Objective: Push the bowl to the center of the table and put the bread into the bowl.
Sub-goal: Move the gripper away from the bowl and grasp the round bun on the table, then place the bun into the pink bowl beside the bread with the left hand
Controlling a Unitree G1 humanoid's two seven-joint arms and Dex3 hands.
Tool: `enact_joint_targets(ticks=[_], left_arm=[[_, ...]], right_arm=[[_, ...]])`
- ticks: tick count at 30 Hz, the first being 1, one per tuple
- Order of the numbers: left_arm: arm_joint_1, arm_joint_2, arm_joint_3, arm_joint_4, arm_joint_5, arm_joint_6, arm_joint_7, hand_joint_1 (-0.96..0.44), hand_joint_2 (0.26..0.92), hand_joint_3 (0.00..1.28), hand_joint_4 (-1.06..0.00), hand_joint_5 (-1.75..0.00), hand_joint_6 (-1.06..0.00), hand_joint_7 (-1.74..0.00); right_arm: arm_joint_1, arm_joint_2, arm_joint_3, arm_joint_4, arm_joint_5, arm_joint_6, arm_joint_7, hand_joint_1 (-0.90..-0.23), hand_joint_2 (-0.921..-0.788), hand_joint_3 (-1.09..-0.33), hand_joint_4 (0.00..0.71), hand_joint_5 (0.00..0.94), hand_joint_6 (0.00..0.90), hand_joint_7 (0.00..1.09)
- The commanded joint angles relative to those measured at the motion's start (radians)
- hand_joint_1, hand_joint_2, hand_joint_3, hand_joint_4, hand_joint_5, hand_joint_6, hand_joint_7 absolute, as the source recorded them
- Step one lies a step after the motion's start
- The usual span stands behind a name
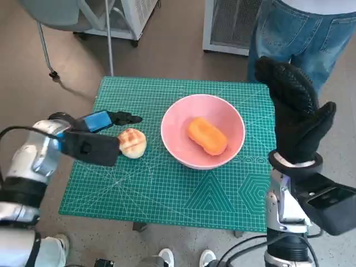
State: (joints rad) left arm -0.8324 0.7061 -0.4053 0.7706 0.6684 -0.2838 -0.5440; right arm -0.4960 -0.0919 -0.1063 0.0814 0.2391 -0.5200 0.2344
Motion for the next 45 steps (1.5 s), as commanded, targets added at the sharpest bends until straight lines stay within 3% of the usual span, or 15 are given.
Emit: enact_joint_targets(ticks=[1, 8, 16, 20, 22, 23, 24, 25, 26, 27, 30, 37, 39, 40, 45], left_arm=[[-0.042, -0.028, -0.043, 0.093, 0.036, -0.017, 0.033, 0.11, 0.805, 0.01, -0.13, 0.0, -0.36, 0.0], [-0.074, -0.068, -0.09, 0.209, 0.061, -0.039, 0.067, 0.12, 0.806, 0.01, -0.14, 0.0, -0.37, -0.01], [-0.088, -0.096, -0.141, 0.292, 0.095, -0.087, 0.143, 0.09, 0.83, 0.02, -0.22, -0.03, -0.4, -0.02], [-0.085, -0.104, -0.174, 0.326, 0.126, -0.126, 0.221, 0.04, 0.88, 0.03, -0.35, -0.04, -0.52, -0.05], [-0.082, -0.101, -0.188, 0.334, 0.138, -0.154, 0.259, 0.03, 0.9, 0.05, -0.47, -0.06, -0.61, -0.08], [-0.082, -0.099, -0.192, 0.337, 0.143, -0.166, 0.273, -0.11, 0.908, 0.1, -0.59, -0.11, -0.58, -0.55], [-0.08, -0.094, -0.196, 0.339, 0.145, -0.186, 0.289, -0.19, 0.912, 0.15, -0.65, -0.17, -0.55, -0.86], [-0.08, -0.091, -0.2, 0.342, 0.146, -0.201, 0.302, -0.15, 0.914, 0.14, -0.65, -0.39, -0.56, -0.92], [-0.08, -0.085, -0.201, 0.345, 0.145, -0.219, 0.312, -0.1, 0.916, 0.14, -0.63, -0.71, -0.56, -1.01], [-0.082, -0.082, -0.202, 0.347, 0.144, -0.232, 0.32, -0.06, 0.918, 0.12, -0.63, -0.92, -0.59, -1.05], [-0.093, -0.059, -0.192, 0.342, 0.125, -0.282, 0.326, -0.02, 0.92, 0.1, -0.62, -1.14, -0.63, -1.11], [-0.133, -0.001, -0.106, 0.294, 0.028, -0.373, 0.292, 0.0, 0.92, 0.08, -0.63, -1.17, -0.66, -1.18], [-0.138, 0.014, -0.066, 0.265, -0.011, -0.388, 0.284, 0.0, 0.92, 0.08, -0.65, -1.16, -0.64, -1.19], [-0.141, 0.024, -0.04, 0.244, -0.033, -0.4, 0.289, 0.0, 0.921, 0.12, -0.61, -1.2, -0.6, -1.24], [-0.143, 0.053, 0.072, 0.155, -0.137, -0.445, 0.302, 0.0, 0.92, 0.08, -0.67, -1.14, -0.63, -1.2]], right_arm=[[0.016, -0.005, -0.001, -0.005, -0.008, 0.013, -0.001, -0.624, -0.921, -0.744, 0.277, 0.039, -0.001, 0.77], [0.018, -0.003, -0.003, -0.005, -0.022, 0.008, -0.009, -0.62, -0.921, -0.744, 0.278, 0.041, -0.001, 0.76], [0.021, 0.0, -0.003, -0.007, -0.027, 0.007, -0.015, -0.617, -0.921, -0.744, 0.278, 0.042, -0.001, 0.75], [0.02, 0.0, -0.003, -0.004, -0.025, 0.007, -0.015, -0.616, -0.921, -0.745, 0.277, 0.042, -0.001, 0.75], [0.02, 0.0, -0.004, -0.002, -0.024, 0.006, -0.014, -0.617, -0.921, -0.745, 0.277, 0.042, -0.001, 0.75], [0.02, 0.001, -0.004, -0.002, -0.024, 0.006, -0.014, -0.618, -0.921, -0.744, 0.277, 0.042, -0.001, 0.76], [0.021, 0.001, -0.004, -0.002, -0.024, 0.005, -0.013, -0.619, -0.921, -0.744, 0.278, 0.042, -0.001, 0.76], [0.022, 0.001, -0.003, -0.003, -0.024, 0.006, -0.014, -0.62, -0.921, -0.743, 0.278, 0.043, -0.001, 0.76], [0.022, 0.002, -0.003, -0.004, -0.025, 0.006, -0.015, -0.621, -0.921, -0.743, 0.278, 0.043, -0.001, 0.76], [0.022, 0.002, -0.003, -0.005, -0.026, 0.006, -0.015, -0.623, -0.921, -0.742, 0.278, 0.043, -0.001, 0.76], [0.024, 0.002, -0.003, -0.008, -0.024, 0.009, -0.015, -0.624, -0.921, -0.743, 0.277, 0.043, -0.001, 0.77], [0.026, 0.001, -0.004, -0.008, -0.02, 0.01, -0.013, -0.625, -0.921, -0.743, 0.277, 0.043, -0.001, 0.77], [0.025, 0.0, -0.005, -0.009, -0.017, 0.012, -0.012, -0.626, -0.921, -0.742, 0.277, 0.043, -0.001, 0.77], [0.024, 0.0, -0.005, -0.008, -0.016, 0.013, -0.011, -0.626, -0.921, -0.742, 0.277, 0.044, -0.001, 0.77], [0.022, 0.0, -0.006, -0.004, -0.015, 0.015, -0.011, -0.627, -0.921, -0.74, 0.278, 0.045, -0.001, 0.78]])
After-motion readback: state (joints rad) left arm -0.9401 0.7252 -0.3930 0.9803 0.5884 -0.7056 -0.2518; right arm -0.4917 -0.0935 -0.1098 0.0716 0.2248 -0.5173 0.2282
